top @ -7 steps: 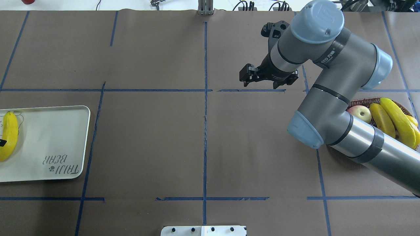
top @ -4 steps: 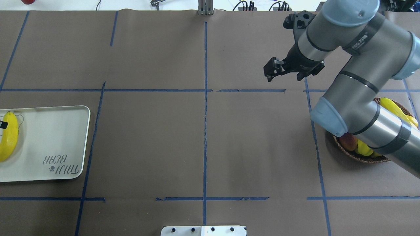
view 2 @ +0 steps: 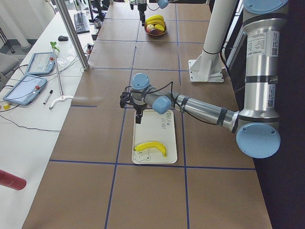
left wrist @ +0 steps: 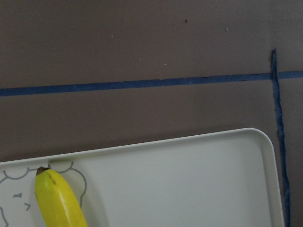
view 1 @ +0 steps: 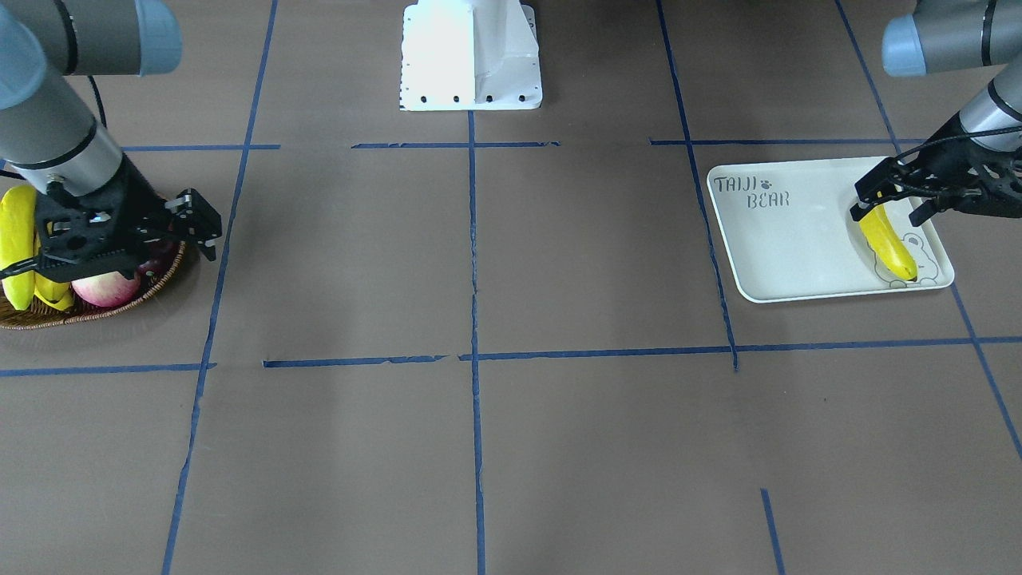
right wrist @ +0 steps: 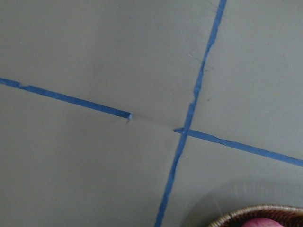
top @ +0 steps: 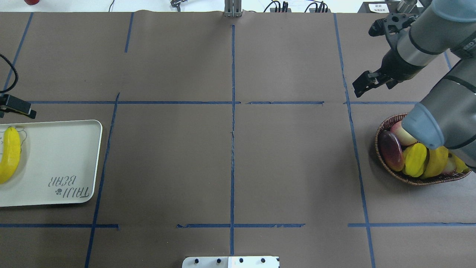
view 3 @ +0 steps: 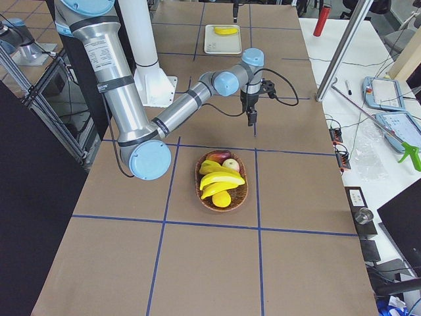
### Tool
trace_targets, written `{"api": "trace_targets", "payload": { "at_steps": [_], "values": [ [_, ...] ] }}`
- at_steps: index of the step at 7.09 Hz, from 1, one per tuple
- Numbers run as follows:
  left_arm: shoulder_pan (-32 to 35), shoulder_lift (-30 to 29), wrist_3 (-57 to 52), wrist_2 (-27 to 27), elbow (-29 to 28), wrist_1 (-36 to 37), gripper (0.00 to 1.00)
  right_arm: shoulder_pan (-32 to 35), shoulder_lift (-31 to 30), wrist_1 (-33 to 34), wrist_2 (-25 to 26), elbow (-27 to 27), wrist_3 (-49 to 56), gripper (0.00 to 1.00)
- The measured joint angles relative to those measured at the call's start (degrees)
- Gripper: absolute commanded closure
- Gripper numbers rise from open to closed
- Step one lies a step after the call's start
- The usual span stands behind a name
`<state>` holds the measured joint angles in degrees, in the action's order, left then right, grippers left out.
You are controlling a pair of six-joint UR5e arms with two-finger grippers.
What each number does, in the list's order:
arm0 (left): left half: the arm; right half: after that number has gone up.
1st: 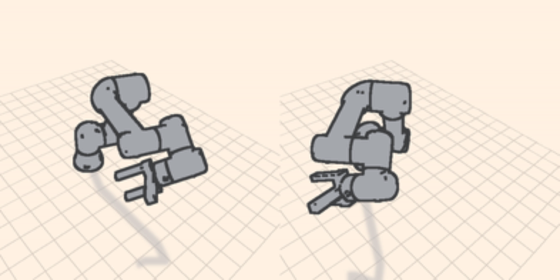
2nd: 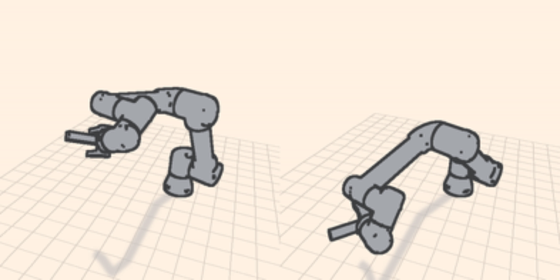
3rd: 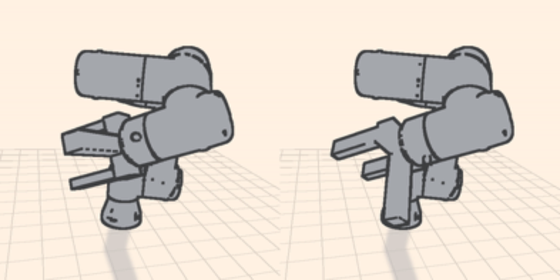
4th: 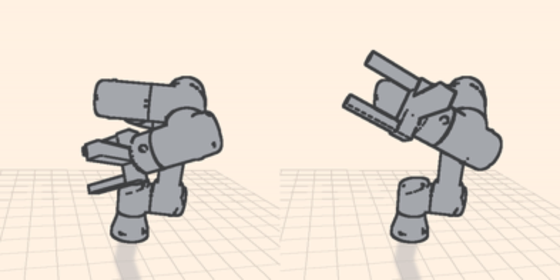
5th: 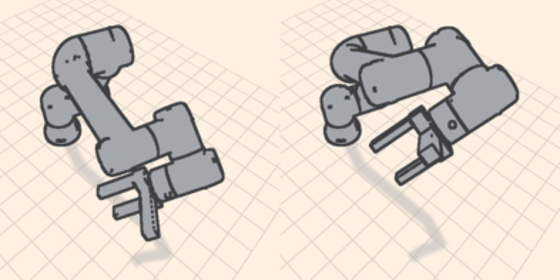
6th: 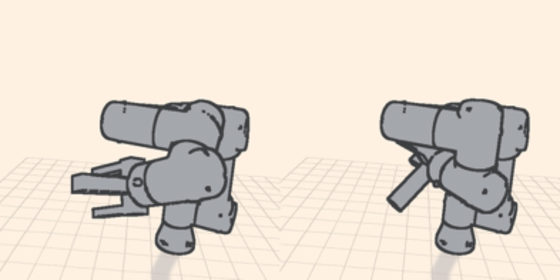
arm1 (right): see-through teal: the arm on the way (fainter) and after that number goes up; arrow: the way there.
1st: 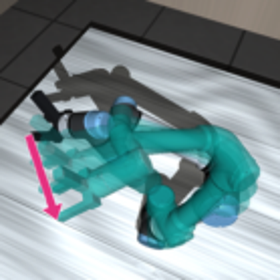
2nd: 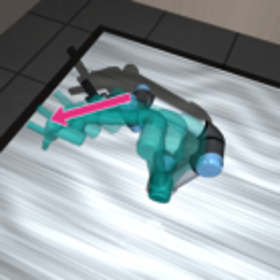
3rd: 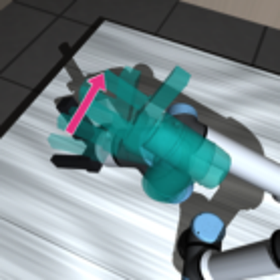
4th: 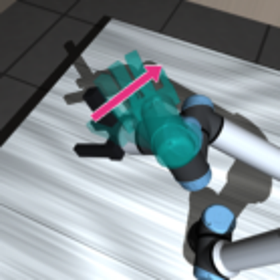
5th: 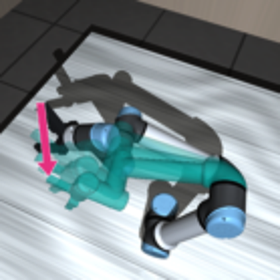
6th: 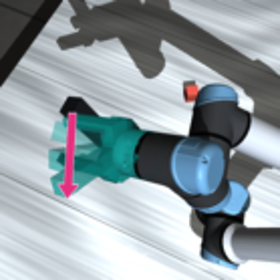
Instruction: Transfer all bananas from basket to plate
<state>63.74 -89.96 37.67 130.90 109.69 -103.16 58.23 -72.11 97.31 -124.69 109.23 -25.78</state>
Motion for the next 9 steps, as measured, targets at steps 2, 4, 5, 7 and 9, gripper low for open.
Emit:
{"api": "trace_targets", "payload": {
  "at_steps": [2, 4, 5, 7, 9],
  "values": [
    [-4.9, -4.0, 5.9, -0.7, 2.3, 4.0, 0.00, 5.5, -6.1, -0.2, -2.2, 0.5, 10.2, 0.00],
    [-7.5, -5.6, 9.2, -2.0, 2.9, 4.4, 0.00, 8.7, -12.4, -0.2, -1.1, 2.2, 16.0, 0.00],
    [-7.8, -5.8, 9.6, -2.2, 2.9, 4.4, 0.00, 9.0, -15.3, -0.3, 0.6, 3.3, 17.6, 0.00],
    [-7.9, -5.9, 9.8, -2.3, 3.0, 4.5, 0.00, 8.8, -20.4, -0.3, 2.9, 4.7, 18.7, 0.00],
    [-8.0, -5.9, 9.8, -2.3, 3.0, 4.5, 0.00, 6.8, -22.5, -0.3, 3.3, 4.7, 18.8, 0.00]
  ]
}}
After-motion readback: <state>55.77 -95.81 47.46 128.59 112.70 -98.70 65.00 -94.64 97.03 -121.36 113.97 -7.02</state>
